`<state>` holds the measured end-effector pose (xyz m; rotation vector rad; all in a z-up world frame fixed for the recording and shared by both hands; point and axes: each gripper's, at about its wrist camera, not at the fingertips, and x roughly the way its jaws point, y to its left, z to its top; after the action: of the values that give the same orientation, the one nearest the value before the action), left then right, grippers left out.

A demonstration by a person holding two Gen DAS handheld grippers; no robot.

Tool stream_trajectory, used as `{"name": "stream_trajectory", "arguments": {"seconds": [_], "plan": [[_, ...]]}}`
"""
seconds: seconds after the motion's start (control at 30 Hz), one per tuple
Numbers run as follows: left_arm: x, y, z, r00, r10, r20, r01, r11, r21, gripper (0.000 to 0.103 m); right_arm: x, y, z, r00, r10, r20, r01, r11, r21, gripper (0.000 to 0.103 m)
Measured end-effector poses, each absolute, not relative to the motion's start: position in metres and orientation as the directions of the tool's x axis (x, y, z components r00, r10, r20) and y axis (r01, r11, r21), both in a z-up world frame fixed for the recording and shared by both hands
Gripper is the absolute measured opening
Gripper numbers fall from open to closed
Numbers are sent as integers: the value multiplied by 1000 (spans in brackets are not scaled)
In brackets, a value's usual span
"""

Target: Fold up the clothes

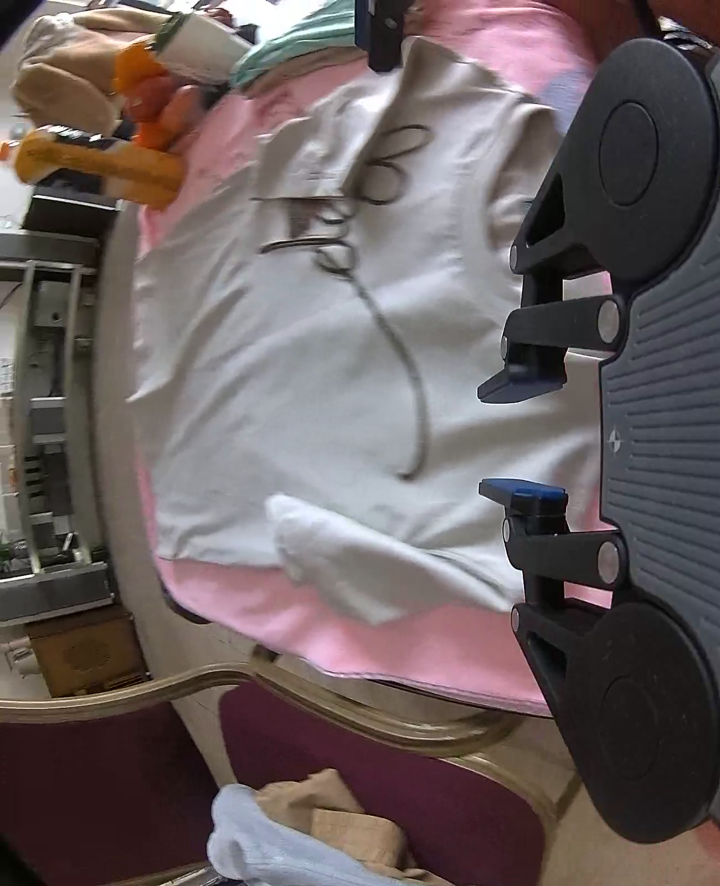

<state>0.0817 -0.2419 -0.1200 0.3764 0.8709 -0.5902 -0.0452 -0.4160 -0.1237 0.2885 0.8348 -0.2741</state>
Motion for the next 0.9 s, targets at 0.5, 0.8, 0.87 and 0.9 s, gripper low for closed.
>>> {"name": "stream_trajectory", "arguments": {"seconds": [0.5, 0.8, 0.87, 0.9], "plan": [[104, -245, -162, 522, -334, -785, 538, 843, 0, 33, 35, -401, -186, 582, -243, -776, 220, 966, -138, 19], [96, -243, -156, 556, -347, -756, 546, 838, 17, 33, -20, -453, -141, 669, -366, -647, 506, 862, 36, 3], [92, -239, -152, 562, -360, -744, 547, 837, 8, 33, -50, -480, -126, 673, -428, -603, 612, 780, 130, 3], [91, -238, -151, 562, -369, -740, 549, 836, 0, 34, -65, -495, -121, 666, -461, -586, 661, 729, 178, 3]]}}
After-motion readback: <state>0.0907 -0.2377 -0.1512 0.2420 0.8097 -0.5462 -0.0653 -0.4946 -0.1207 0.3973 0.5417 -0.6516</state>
